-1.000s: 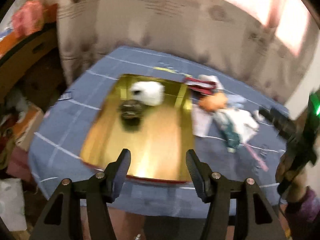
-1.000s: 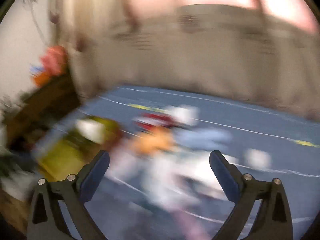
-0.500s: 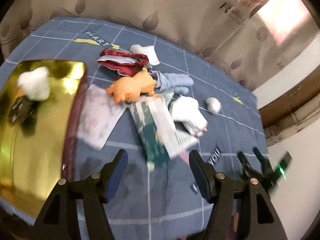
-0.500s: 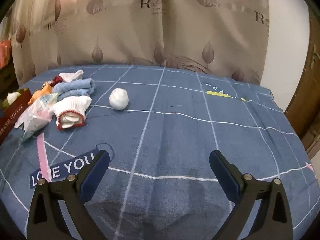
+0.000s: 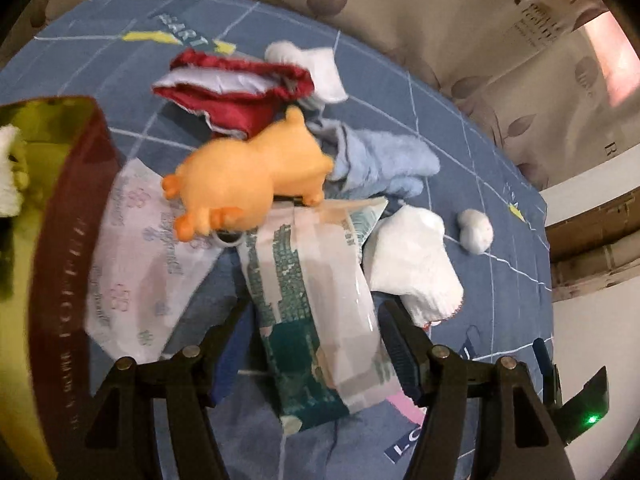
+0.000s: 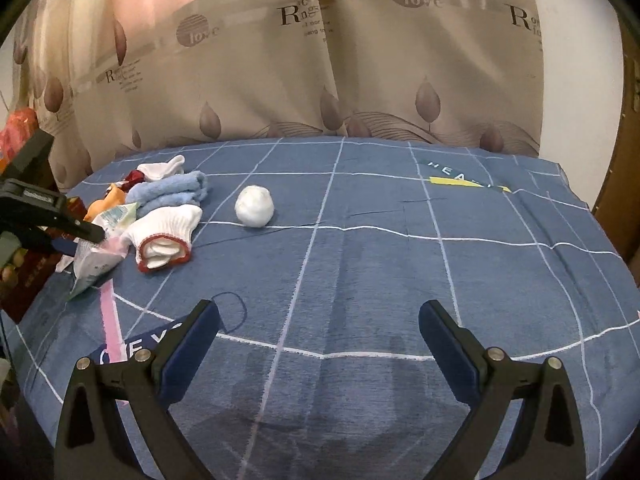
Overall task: Organize soft objects
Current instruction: 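Grasp the green-white tissue packet with the left gripper, then lift the tissue packet while the right gripper grasps the white knit glove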
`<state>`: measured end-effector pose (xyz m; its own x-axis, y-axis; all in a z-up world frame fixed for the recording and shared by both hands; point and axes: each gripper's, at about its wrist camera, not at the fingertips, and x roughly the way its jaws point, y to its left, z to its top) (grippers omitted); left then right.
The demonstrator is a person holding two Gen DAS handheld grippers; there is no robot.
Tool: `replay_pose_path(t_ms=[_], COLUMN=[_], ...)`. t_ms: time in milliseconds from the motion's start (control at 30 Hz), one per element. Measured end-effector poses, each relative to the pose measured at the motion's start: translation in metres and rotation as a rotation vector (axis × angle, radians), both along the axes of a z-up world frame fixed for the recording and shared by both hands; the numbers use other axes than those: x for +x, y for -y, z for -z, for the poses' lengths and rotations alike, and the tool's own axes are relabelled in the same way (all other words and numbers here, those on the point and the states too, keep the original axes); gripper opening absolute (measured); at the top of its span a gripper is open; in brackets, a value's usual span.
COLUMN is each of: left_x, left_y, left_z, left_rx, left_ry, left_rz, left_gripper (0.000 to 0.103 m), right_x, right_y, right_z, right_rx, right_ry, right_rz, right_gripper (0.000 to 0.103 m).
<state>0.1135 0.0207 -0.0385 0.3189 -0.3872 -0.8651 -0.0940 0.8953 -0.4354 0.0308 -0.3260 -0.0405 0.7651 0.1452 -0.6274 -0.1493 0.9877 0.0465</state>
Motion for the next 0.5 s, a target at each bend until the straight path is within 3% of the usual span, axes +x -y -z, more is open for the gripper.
replay_pose_path(t_ms=[67, 200, 300, 500], left_x=[0.001, -0.008, -0.026, -0.079], left_y=[0.001, -0.005, 0.003, 0.001], left_z=[0.005, 0.005, -0.003, -0.019], left_rx=[-0.005, -0.022, 0.017, -0.096], left_ry=[0.004, 0.044, 0.099, 0.153], left_rz=[0.001, -0.030, -0.001, -0.003], left_gripper=[0.067, 0.050, 0.047, 0.046], right_x=[0.001, 0.004, 0.006, 0.006], right_y=[0.001, 0.001, 0.001, 0.000], right_z=[0.001, 0.003, 0.004, 0.005], right_rx=[0.007, 0.007, 0.005, 0.000], right_ry=[-0.004, -0.023, -0.030, -0.033], right_rz=[0.000, 0.005, 0.006, 0.010], right_gripper=[0.100, 0.100, 0.100, 0.100])
